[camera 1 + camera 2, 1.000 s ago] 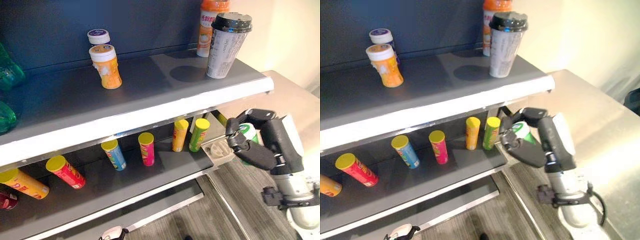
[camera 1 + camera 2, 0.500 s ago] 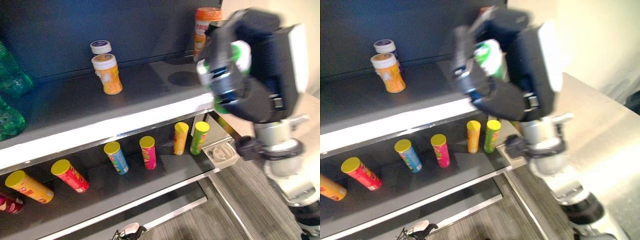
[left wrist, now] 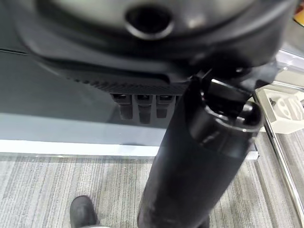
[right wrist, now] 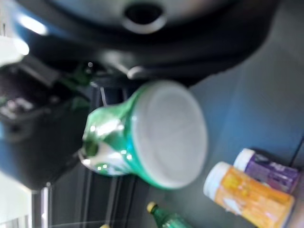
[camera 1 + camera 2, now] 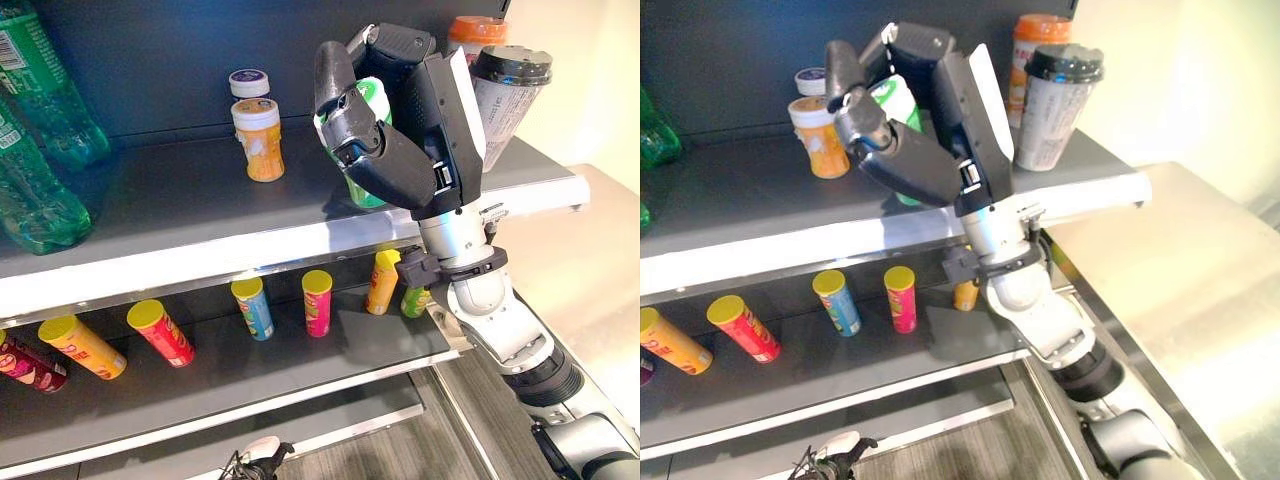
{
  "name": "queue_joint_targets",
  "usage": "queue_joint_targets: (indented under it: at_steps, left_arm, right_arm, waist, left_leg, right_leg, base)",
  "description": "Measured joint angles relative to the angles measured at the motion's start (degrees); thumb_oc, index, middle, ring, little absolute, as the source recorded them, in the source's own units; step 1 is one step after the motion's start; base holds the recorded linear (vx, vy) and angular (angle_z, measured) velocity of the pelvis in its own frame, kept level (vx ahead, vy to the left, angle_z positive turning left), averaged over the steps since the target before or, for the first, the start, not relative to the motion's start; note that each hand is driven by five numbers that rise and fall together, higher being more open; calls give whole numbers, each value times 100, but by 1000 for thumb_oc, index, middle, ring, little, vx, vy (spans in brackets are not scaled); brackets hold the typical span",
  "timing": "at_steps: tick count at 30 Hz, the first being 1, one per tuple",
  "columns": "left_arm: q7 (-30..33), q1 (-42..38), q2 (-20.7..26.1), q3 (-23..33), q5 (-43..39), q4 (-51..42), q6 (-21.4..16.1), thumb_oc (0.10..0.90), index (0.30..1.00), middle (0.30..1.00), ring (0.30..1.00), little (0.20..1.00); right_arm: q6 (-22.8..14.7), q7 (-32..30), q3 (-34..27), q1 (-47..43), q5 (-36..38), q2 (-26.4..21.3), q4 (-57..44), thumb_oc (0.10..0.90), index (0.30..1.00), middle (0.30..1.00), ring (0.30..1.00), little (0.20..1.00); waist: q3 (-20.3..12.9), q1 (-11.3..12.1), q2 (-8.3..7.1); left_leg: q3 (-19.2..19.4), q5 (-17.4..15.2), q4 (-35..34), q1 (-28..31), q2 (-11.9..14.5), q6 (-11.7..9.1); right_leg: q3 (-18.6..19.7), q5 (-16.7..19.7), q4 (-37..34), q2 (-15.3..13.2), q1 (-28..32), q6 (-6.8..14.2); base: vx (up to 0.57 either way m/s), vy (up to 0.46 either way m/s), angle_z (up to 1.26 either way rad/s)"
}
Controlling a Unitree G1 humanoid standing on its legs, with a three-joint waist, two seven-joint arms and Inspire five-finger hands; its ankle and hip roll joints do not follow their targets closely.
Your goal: Put the goods on the table back onto the shelves and tidy them up.
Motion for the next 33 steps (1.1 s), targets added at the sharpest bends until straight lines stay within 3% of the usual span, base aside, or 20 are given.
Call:
queue_joint_targets:
  at_steps: [10,20,33]
  left_arm:
    - [8,-40,27,-3,14,-23,32,800,900,900,900,900]
    - [169,-92,73,-1,228,-109,97,800,900,900,900,900]
    - [228,-40,164,-10,250,-250,101,800,900,900,900,900]
  right_arm:
    - [219,-256,37,0,-385,843,547,400,300,300,300,300]
    - [231,-389,54,-1,-1175,1241,722,400,300,300,300,300]
    - [266,-474,204,0,-1611,1413,767,400,300,300,300,300]
  waist:
    - [149,29,85]
    - [161,310,109]
    - [156,314,104]
  left_leg:
    - [-20,1,0,5,0,1]
    - [-284,5,0,34,-5,2]
    - [-351,20,0,45,-8,14]
  right_leg:
    - [-17,-1,-1,0,21,0]
    - [-263,-84,0,3,225,-26]
    - [-335,-88,1,3,288,-27]
  base:
    - [0,0,0]
    - [8,8,13]
    - [1,6,2]
